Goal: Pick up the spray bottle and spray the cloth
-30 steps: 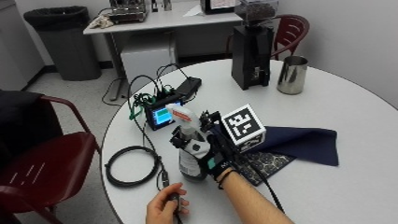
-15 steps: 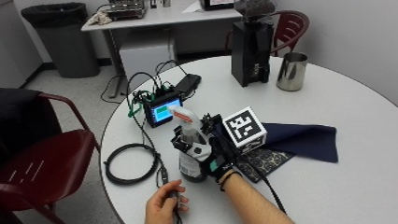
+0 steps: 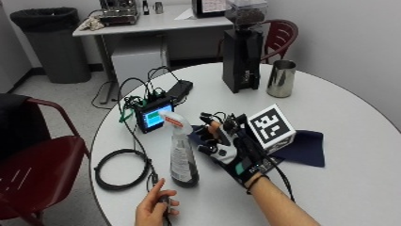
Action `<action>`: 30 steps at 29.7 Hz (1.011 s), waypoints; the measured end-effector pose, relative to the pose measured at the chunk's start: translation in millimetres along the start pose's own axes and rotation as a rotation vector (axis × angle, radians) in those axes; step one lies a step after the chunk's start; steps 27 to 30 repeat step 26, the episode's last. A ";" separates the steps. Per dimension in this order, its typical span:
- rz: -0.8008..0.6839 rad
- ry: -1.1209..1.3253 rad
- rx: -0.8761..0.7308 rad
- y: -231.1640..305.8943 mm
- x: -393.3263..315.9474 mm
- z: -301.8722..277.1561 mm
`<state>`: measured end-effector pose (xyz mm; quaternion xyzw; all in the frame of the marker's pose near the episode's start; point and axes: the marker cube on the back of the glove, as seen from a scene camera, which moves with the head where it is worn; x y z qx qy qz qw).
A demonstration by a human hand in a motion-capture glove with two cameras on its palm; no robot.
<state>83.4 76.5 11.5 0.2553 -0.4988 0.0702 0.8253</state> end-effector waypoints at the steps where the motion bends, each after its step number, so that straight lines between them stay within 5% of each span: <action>1: 0.003 0.008 -0.002 6.8 1.0 -5.3; 22: 0.098 0.611 -0.080 160.6 13.3 -67.7; 30: 0.107 0.696 -0.102 176.0 11.2 -64.5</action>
